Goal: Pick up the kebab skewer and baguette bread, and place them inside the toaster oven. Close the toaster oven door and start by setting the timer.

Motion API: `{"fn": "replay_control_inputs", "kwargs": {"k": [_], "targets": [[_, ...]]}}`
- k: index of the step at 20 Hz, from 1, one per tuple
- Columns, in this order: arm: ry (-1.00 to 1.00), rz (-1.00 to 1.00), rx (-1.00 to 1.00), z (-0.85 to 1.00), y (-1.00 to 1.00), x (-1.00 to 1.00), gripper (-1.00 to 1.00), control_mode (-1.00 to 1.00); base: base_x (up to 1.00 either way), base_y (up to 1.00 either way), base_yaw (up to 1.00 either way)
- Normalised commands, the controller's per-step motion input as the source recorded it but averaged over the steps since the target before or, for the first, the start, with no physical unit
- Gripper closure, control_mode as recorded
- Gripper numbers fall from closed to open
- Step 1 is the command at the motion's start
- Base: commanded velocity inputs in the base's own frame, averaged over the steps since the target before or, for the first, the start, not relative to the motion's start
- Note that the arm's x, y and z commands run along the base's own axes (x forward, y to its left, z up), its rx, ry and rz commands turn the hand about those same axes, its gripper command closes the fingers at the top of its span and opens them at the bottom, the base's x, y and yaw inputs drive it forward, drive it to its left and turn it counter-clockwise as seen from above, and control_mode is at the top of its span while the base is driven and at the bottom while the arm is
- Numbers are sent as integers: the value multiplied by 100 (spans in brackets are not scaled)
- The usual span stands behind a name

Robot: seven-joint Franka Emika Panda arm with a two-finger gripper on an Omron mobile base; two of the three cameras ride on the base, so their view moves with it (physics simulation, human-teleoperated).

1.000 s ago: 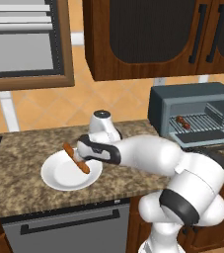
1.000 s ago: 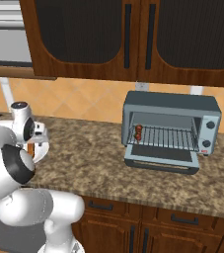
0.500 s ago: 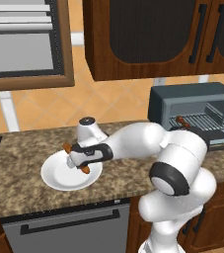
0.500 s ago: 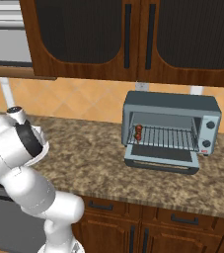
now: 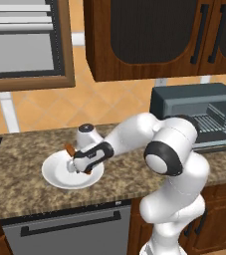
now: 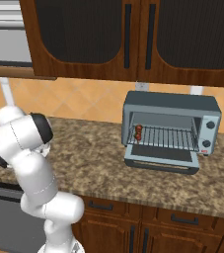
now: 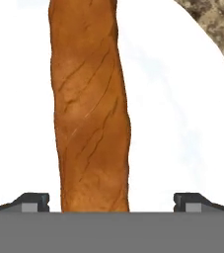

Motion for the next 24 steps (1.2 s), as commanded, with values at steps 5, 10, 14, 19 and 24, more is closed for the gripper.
{"fn": "replay_control_inputs", "kwargs": {"k": [5,10,14,19,24], "targets": [[0,0,-1,-23,14,29,100,-100,0,0,0],[-1,0,-1,-15,7,1,100,-100,0,0,0],[-1,0,0,-11,0,0,100,-100,0,0,0],[-11,1,2,89,-68,-45,100,-100,0,0,0],[-3,2,1,96,-100,-56,100,-100,0,0,0]]}}
